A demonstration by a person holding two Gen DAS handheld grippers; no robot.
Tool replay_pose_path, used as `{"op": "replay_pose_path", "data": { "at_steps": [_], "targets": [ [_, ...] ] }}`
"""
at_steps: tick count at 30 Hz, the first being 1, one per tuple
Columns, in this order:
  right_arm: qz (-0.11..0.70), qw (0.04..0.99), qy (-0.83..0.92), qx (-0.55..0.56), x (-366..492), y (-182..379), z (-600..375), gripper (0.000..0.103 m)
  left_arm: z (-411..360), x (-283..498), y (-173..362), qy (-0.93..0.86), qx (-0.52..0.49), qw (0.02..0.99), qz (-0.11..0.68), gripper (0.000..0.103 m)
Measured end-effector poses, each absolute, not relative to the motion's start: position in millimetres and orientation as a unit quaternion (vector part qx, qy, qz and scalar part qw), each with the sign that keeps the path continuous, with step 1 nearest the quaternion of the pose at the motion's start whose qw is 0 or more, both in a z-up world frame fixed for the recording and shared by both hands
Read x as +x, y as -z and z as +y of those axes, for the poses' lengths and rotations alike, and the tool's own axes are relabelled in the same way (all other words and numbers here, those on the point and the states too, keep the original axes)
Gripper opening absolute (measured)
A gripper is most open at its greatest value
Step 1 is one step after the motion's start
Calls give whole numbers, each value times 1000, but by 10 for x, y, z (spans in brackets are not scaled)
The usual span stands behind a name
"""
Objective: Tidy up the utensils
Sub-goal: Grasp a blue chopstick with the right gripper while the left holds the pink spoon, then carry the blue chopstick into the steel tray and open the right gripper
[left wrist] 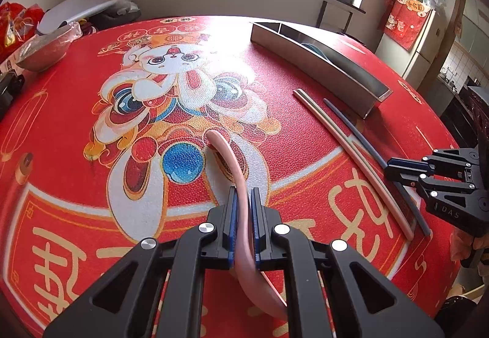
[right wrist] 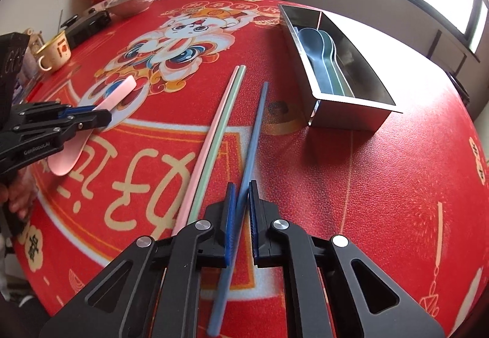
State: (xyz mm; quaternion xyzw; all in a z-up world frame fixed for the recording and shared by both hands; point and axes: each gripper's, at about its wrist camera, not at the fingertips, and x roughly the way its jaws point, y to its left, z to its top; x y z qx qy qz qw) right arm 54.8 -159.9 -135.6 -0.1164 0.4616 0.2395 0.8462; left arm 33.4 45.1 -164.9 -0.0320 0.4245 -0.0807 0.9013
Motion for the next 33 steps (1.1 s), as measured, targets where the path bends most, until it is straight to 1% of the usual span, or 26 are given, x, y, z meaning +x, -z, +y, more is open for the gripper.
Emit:
{"op": "replay_pose_path", "data": {
  "at_steps": [8,12,19,26,33],
  "targets": [
    [466,845,-239,-106,598,1363,-1665,7,450,334,1648,81,-32,901,424,8],
    [467,844,-242,-106,549,1369,-1694,9,453,331,1649,81,-33,901,424,8],
    [451,849,-246,-122,459,1380,-1700,8,453,335,1649,80,-31,901,424,8],
    [454,845,-273,-77,505,1372,-1826,6,456,332,1650,81,-36,901,424,8],
    [422,857,-293,-41,507,1141,-1975,6,449,329,1648,78,-34,901,425,8]
  ]
}}
